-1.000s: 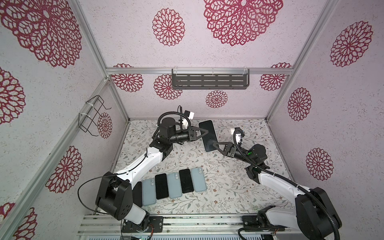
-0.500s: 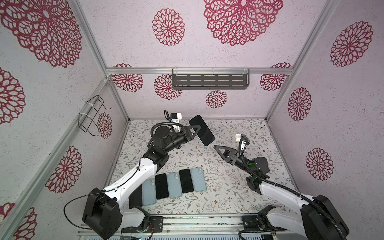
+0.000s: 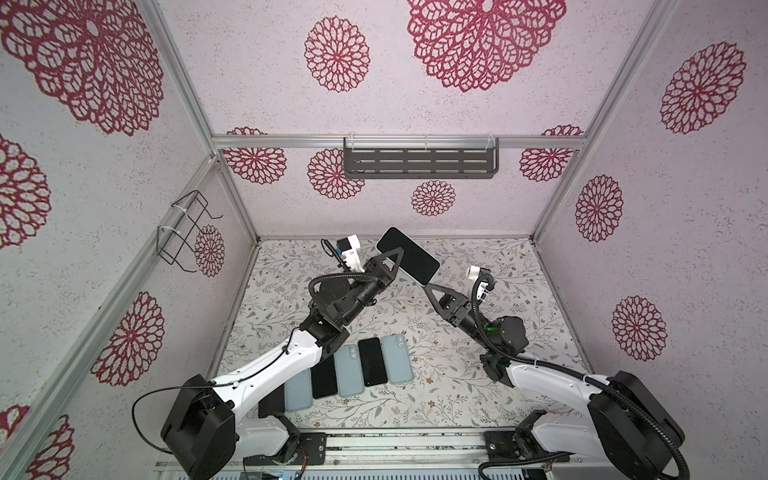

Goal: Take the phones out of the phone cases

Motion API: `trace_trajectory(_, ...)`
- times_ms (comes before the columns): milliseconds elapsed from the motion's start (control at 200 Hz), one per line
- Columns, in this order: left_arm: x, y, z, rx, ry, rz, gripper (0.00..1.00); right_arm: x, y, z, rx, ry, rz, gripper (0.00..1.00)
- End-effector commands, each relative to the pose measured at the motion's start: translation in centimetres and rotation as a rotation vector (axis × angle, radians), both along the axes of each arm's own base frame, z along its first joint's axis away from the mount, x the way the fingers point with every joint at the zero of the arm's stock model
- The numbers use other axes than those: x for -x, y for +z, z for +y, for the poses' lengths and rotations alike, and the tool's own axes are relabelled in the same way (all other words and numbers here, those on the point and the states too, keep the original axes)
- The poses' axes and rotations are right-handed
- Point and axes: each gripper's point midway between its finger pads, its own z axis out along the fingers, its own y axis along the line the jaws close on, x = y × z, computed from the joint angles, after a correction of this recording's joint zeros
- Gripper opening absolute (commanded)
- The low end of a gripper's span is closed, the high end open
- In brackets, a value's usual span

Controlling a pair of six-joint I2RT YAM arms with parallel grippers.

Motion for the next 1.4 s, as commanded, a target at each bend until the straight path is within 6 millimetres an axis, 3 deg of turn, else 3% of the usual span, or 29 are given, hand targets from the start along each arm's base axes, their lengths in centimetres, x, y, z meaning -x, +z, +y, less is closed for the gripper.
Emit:
trace_trajectory(0, 1.0, 3.2, 0.6, 0.124, 0.010, -0.069, 0.00, 0.9, 3.7, -1.0, -0.110, -0.013, -0.103, 0.54)
trace_trajectory(100, 1.0, 2.9, 0.8, 0.140, 0.019, -0.061, 0.00, 0.7, 3.7, -0.9, -0.122, -0.005, -0.099, 0.43)
trace_trajectory(616, 1.0, 3.1, 0.2, 0.144, 0.005, -0.069, 0.00, 0.8, 3.7, -0.2, -0.138, 0.017, -0.094, 0.18)
trace_trajectory(781, 1.1, 2.9, 0.0, 0.150, -0.003, -0.064, 0.00, 0.7, 3.8, 0.0, -0.133, 0.018, -0.096, 0.00)
trace_trajectory(1001, 1.4, 3.8, 0.1, 0.183, -0.023, -0.045, 0.00, 1.3, 3.3, 0.3, -0.093, 0.024, -0.137, 0.00)
trace_trajectory(1186, 1.9, 4.5, -1.2, 0.283, -0.156, 0.043, 0.00, 1.3, 1.4, 1.4, 0.088, -0.009, -0.222, 0.00)
trace_trajectory(1336, 2.4, 4.7, -3.1, 0.368, -0.297, 0.116, 0.00, -1.0, -2.5, 1.5, 0.417, -0.184, -0.264, 0.00)
trace_trajectory(1396, 2.8, 4.5, -4.1, 0.357, -0.338, 0.148, 0.00, -1.7, -2.7, 0.8, 0.499, -0.242, -0.301, 0.00)
